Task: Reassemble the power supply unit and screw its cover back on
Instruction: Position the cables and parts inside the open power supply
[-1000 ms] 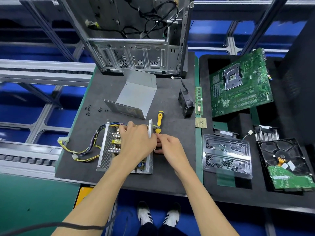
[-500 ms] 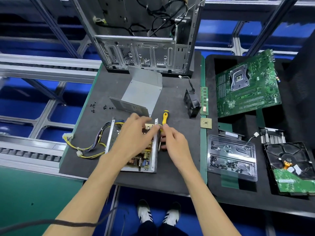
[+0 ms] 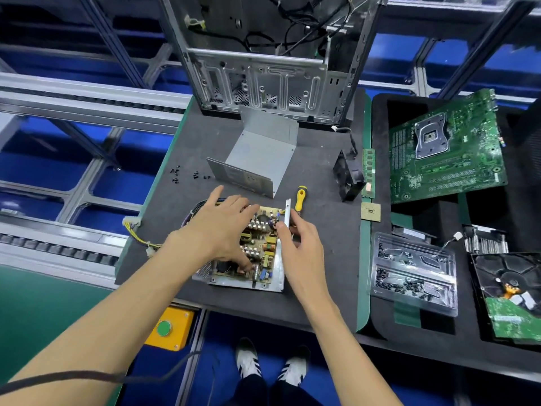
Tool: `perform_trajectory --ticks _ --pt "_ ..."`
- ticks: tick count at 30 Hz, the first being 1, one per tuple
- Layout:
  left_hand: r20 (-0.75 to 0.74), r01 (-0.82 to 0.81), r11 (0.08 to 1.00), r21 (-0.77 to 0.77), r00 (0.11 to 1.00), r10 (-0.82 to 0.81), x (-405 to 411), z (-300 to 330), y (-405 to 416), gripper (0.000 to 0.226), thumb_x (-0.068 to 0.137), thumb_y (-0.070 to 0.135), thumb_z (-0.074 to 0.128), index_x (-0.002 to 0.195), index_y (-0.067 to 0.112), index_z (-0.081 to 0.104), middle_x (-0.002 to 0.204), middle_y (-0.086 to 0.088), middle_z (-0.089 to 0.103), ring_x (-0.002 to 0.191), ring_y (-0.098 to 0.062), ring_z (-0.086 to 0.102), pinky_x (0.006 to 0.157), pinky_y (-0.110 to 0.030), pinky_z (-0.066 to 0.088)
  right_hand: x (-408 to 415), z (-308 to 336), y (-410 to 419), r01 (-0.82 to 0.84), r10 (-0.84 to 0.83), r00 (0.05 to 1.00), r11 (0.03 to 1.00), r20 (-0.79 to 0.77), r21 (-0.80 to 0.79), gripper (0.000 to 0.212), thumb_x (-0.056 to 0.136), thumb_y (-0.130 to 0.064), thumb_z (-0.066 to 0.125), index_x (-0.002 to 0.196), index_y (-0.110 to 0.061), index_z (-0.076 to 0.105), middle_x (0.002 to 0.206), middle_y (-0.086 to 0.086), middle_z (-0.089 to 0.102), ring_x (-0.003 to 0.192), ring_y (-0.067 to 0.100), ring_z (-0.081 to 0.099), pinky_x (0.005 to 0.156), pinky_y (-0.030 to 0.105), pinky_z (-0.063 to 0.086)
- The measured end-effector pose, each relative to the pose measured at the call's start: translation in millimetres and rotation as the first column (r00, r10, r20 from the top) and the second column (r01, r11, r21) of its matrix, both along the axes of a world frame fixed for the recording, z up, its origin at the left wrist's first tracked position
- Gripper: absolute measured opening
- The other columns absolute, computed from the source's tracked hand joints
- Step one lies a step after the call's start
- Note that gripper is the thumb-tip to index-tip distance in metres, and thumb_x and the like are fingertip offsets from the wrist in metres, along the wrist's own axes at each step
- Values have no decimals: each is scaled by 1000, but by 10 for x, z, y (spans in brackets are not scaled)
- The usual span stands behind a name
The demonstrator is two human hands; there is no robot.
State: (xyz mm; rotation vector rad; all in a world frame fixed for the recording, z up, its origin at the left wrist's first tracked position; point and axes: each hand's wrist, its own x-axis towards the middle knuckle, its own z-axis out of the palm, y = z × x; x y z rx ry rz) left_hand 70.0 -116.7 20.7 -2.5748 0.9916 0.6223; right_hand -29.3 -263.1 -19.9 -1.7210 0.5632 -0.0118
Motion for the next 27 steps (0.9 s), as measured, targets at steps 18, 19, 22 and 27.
perform_trajectory --ticks 18,19,22,27 --pt "65 77 990 -121 995 -69 43 -22 70 94 68 77 63 147 29 48 134 -4 45 125 -24 38 105 -43 30 -5 -27 199 130 -130 992 991 -1 -19 37 107 -36 47 137 -20 62 115 -8 55 97 3 53 84 15 38" --pt "75 84 987 -138 994 -74 37 -17 77 92 67 77 63 144 28 51 131 -3 43 123 -23 38 104 -43 32 -5 -30 196 130 -130 992 991 -1 -22 37 107 -37 47 137 -21 63 115 -9 55 97 1 53 83 14 38" --pt "98 104 980 -169 991 -88 16 -10 94 86 67 77 61 134 24 58 124 1 46 119 -20 38 101 -42 35 -9 -24 195 126 -125 992 991 10 -44 35 107 -37 47 135 -23 64 114 -10 56 95 -1 54 83 17 38" --pt "89 103 975 -199 992 -87 -2 8 120 82 69 76 61 131 22 61 120 5 56 116 -16 44 104 -41 35 -6 -31 182 122 -122 993 991 4 -59 37 107 -37 48 138 -22 62 118 -10 56 100 -2 55 81 5 37"
